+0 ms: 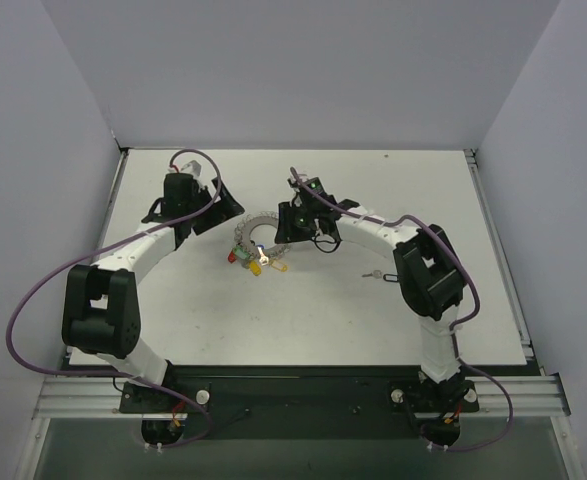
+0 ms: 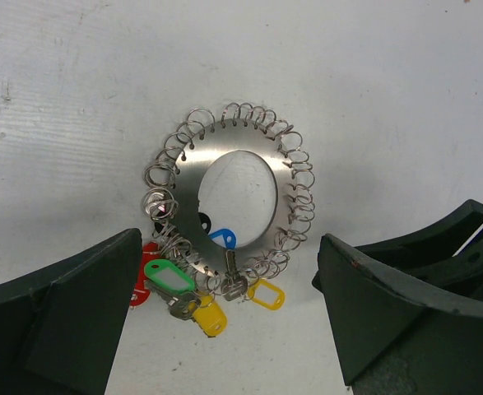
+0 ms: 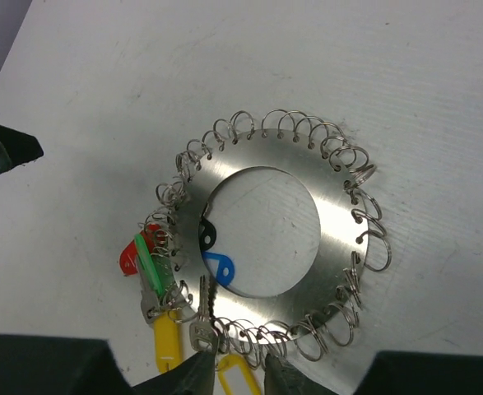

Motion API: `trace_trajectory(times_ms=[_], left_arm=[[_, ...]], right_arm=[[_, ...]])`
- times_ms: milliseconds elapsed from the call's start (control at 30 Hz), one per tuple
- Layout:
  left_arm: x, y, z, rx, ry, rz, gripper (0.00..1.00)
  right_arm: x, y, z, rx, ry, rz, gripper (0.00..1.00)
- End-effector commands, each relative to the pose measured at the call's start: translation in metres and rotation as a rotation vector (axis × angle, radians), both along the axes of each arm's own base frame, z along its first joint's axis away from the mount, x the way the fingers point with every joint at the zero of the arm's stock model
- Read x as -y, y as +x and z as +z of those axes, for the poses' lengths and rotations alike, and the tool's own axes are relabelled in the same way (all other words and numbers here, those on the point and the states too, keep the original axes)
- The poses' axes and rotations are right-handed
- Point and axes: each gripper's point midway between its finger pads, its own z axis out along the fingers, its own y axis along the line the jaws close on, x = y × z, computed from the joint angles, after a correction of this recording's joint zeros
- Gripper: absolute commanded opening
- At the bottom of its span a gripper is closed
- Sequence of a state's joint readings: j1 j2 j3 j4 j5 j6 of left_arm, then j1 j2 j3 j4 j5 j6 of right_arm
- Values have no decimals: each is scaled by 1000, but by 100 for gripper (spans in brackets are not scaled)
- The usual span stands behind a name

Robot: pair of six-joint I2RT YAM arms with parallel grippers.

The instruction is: Put the keys on the keyring

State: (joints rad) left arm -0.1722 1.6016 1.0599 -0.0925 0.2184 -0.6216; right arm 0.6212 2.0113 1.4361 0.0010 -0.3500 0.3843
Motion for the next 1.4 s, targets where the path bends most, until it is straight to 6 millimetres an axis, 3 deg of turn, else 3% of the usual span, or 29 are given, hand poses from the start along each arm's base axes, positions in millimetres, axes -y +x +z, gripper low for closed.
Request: trace_trajectory(times_ms=[0, 533, 1200, 1300, 1367], left_arm=[[-2, 8, 9, 50, -25, 0, 97], [-5, 5, 4, 39, -48, -1, 97], [-6, 3, -1, 22, -58, 1, 97], [-7, 3, 1, 27, -59, 0, 97], [-7, 2, 2, 30, -59, 1, 97]], right_arm=[[-14, 3, -3, 3, 19, 43, 26], [-6, 8, -24, -16, -35, -3, 26], [-13, -1, -46, -87, 9, 44, 27], [-15, -2, -45, -94, 46, 47, 24], [-15, -2, -41, -89, 64, 50, 14]])
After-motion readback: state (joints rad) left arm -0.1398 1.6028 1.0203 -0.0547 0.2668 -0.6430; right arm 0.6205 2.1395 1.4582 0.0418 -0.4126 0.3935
